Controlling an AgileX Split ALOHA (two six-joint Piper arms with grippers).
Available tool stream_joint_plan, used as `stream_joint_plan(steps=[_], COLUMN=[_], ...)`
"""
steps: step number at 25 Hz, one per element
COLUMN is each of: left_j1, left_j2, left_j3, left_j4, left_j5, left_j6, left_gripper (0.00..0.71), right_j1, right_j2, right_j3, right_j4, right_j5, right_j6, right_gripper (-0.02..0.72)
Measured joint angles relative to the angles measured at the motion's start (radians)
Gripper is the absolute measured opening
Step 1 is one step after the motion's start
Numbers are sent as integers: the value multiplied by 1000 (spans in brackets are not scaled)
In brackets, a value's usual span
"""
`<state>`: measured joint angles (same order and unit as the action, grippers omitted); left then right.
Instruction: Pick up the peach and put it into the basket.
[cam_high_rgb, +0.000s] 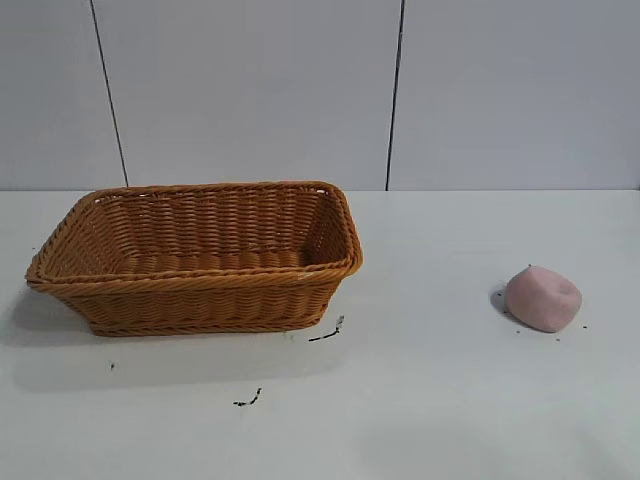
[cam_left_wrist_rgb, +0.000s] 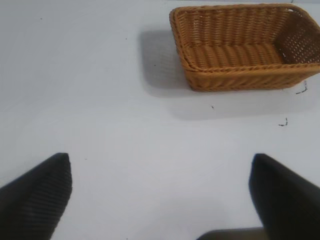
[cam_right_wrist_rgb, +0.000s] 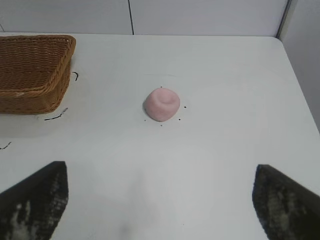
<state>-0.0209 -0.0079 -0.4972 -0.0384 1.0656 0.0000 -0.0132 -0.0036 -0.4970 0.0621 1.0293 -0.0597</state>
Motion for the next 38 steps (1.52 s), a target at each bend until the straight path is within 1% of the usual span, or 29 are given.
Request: stream_joint_plan(steps=[10,13,16,22,27,32,38], left_j1=[0,0,0,0,0,0,0], left_j2=[0,0,0,0,0,0,0], left_j3=[0,0,0,0,0,0,0], left_j4=[0,0,0,0,0,0,0], left_j5=[0,0,0,0,0,0,0], left_j6=[0,0,0,0,0,0,0], left_gripper=[693,693,693,693,693,693,693], right_j1=[0,0,0,0,0,0,4], right_j2=[2,73,227,641,1030,1385,1688], right_j3=[0,-13,-59,-219,-395,-598,-803], right_j4=[0,0,0,0,0,1,1], right_j5=[-1,-3,-22,-79,-89,-81,-65], right_j6=[1,1,1,5,5,-6,-14], right_gripper=[695,695,695,695,695,695,695])
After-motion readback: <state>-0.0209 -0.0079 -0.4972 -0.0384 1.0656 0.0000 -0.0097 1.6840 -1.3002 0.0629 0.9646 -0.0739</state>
